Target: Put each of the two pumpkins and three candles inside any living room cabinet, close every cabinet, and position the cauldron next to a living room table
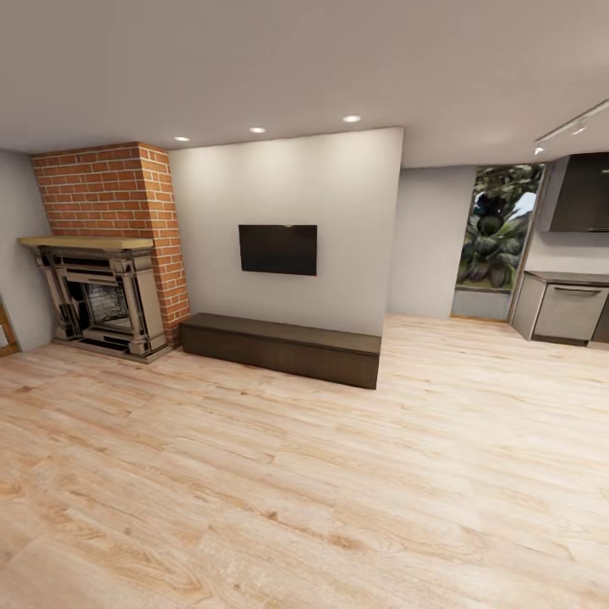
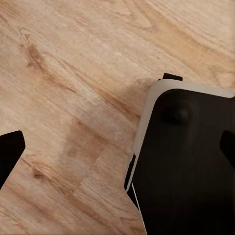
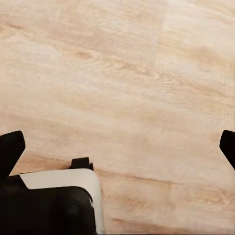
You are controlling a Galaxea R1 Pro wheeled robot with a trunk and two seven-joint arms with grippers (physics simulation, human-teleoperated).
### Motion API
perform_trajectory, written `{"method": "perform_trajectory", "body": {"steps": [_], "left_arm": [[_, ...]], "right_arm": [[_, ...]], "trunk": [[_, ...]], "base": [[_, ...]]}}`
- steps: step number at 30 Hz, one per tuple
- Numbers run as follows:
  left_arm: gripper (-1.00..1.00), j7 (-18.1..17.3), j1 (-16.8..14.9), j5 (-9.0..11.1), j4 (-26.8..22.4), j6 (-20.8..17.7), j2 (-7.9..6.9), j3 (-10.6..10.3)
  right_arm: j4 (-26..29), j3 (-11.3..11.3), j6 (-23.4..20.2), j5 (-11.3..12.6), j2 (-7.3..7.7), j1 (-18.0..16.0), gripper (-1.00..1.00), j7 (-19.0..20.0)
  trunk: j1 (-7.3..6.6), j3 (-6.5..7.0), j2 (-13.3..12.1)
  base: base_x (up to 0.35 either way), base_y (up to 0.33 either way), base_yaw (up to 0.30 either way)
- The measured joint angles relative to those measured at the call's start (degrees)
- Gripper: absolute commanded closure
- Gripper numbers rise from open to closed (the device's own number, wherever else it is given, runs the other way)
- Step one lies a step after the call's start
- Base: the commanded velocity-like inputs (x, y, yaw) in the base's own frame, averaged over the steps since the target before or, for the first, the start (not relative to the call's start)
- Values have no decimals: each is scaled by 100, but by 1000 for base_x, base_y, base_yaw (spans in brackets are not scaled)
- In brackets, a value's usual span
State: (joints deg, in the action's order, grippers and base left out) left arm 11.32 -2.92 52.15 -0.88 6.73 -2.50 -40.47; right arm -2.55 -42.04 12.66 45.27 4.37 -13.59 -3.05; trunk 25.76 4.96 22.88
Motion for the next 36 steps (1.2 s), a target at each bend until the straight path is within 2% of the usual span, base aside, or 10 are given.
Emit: {"method": "perform_trajectory", "body": {"steps": [3, 7, 11, 14, 17, 23, 28, 36], "left_arm": [[-100, -8, 1, 0, -3, -9, 15, -1], [-100, -25, 0, -5, -10, -30, 59, 4], [-100, -206, 0, -6, -18, -42, 52, 8], [-100, -311, 0, -5, -16, -37, 29, 9], [-100, -333, 0, -5, -22, -35, 40, 6], [-100, -339, 0, -5, -24, -56, 45, 2], [-100, -340, 0, -12, -24, -75, 26, -5], [-100, -334, 0, -7, -18, -78, 16, -9]], "right_arm": [[-10, 1, -17, -59, 19, 85, -100, 259], [-18, 4, -41, -91, -17, 129, -100, 359], [-14, 3, -117, -119, -27, 139, -100, 646], [-11, 7, -544, -105, -28, 146, -100, 1097], [-15, 13, -727, -85, -29, 156, -100, 1182], [-19, 28, -868, -71, -33, 189, -100, 986], [-22, 32, -1072, -71, -59, 192, -100, 420], [-5, 4, -1064, -124, -73, 192, -100, 295]], "trunk": [[0, 0, 0], [0, 0, 0], [0, -1, 0], [0, -5, 0], [0, -6, 0], [0, -7, 0], [0, -7, 0], [0, -7, 0]], "base": [[0, 0, 0], [0, 0, 0], [0, 0, 0], [0, 0, 0], [0, 0, 0], [0, 0, 0], [0, 0, 0], [0, 0, 0]]}}
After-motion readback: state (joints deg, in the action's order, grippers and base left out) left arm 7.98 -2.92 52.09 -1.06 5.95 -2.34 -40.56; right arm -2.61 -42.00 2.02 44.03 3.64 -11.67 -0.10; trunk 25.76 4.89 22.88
